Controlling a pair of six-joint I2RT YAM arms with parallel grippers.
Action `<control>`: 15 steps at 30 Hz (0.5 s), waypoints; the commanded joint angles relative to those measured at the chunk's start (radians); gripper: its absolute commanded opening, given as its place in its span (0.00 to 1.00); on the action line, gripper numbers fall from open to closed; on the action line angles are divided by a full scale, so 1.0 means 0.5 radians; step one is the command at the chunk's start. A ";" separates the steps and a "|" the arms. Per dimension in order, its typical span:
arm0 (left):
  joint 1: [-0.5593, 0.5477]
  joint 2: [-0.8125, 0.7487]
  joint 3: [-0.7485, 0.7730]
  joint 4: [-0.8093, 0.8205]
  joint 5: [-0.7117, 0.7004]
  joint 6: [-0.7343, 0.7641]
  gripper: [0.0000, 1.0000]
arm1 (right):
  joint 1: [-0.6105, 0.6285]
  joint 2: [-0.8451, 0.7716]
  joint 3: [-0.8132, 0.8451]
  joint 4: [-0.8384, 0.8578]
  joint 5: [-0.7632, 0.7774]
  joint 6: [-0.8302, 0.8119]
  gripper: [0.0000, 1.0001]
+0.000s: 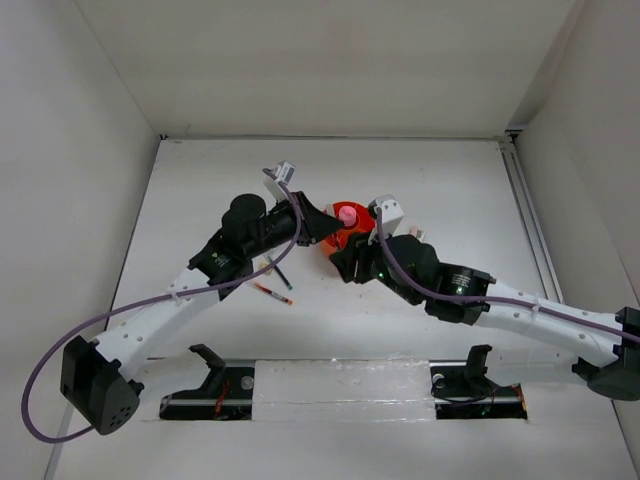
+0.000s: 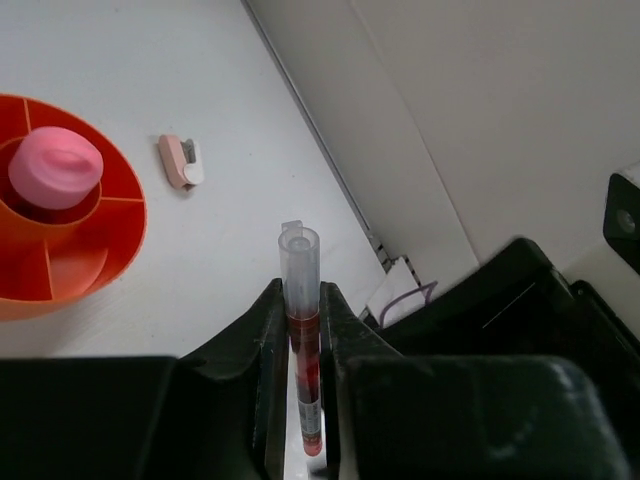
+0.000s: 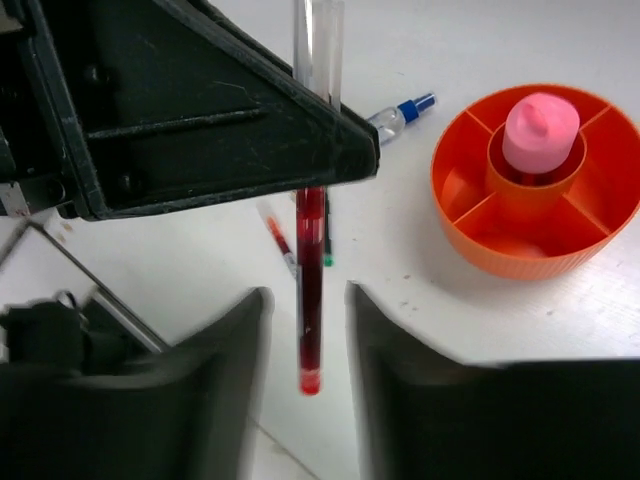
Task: Sort the stationery into containers
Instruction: Place the pen in the storage box.
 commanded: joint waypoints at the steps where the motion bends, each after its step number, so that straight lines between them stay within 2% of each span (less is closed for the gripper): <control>1: 0.003 0.025 0.176 0.003 -0.105 0.151 0.00 | 0.013 -0.026 0.056 0.109 0.045 -0.034 0.67; 2: 0.003 0.047 0.216 -0.024 -0.148 0.185 0.00 | 0.013 -0.057 0.056 0.109 0.069 -0.034 0.77; 3: 0.003 0.068 0.234 -0.024 -0.191 0.258 0.00 | 0.013 -0.093 0.037 0.109 0.094 -0.034 0.96; 6: 0.043 0.117 0.289 -0.043 -0.381 0.356 0.00 | 0.013 -0.161 0.001 0.039 0.174 -0.034 0.99; 9: 0.120 0.172 0.290 0.113 -0.473 0.439 0.00 | 0.013 -0.259 -0.021 -0.059 0.241 -0.013 0.99; 15: 0.120 0.458 0.366 0.447 -0.786 0.823 0.00 | 0.013 -0.480 -0.061 -0.243 0.269 0.024 0.99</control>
